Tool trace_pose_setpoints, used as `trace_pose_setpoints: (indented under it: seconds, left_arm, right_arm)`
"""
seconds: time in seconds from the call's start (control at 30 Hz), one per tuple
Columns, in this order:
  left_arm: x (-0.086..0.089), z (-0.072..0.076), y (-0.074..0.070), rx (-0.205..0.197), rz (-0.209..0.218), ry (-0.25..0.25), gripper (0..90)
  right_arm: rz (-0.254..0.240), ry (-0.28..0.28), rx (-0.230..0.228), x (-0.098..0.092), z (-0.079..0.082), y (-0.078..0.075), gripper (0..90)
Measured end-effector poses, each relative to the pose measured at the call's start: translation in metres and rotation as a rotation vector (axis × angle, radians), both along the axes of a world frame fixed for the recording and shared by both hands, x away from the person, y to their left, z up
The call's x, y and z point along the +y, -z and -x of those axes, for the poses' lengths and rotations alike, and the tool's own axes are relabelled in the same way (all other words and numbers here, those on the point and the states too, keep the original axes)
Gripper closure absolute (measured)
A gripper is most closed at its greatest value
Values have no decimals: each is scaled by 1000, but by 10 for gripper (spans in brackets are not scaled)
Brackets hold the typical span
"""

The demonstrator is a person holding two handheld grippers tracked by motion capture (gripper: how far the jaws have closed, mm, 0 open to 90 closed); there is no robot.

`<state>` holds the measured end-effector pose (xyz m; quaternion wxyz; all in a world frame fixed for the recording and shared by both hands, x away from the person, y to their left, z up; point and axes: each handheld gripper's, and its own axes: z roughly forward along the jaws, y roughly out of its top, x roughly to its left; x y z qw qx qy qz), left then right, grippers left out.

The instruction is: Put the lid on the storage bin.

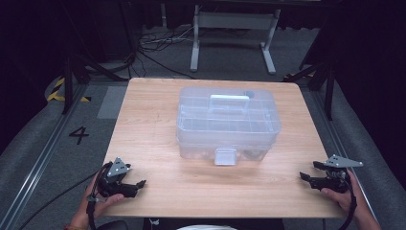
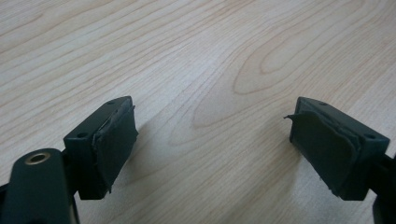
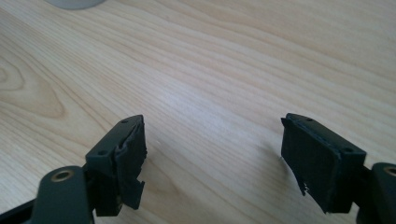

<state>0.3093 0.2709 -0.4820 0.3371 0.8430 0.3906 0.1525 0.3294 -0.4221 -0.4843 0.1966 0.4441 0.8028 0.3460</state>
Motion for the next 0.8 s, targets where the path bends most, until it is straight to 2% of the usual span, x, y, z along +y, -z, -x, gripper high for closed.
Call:
trace_pose_setpoints:
  seconds: [0.1,0.23,0.53,0.8]
  left_arm:
    - [0,0,0,1,-1,-10,144]
    - [0,0,0,2,-1,-11,138]
    - [-1,0,1,2,1,-58,135]
    - [-3,-1,1,3,0,-80,126]
  right_arm:
    - [-32,10,-4,-4,2,3,223]
    - [-22,18,-9,-4,3,4,214]
    - [-21,12,-10,-4,2,4,204]
    - [-21,12,-10,-4,2,4,203]
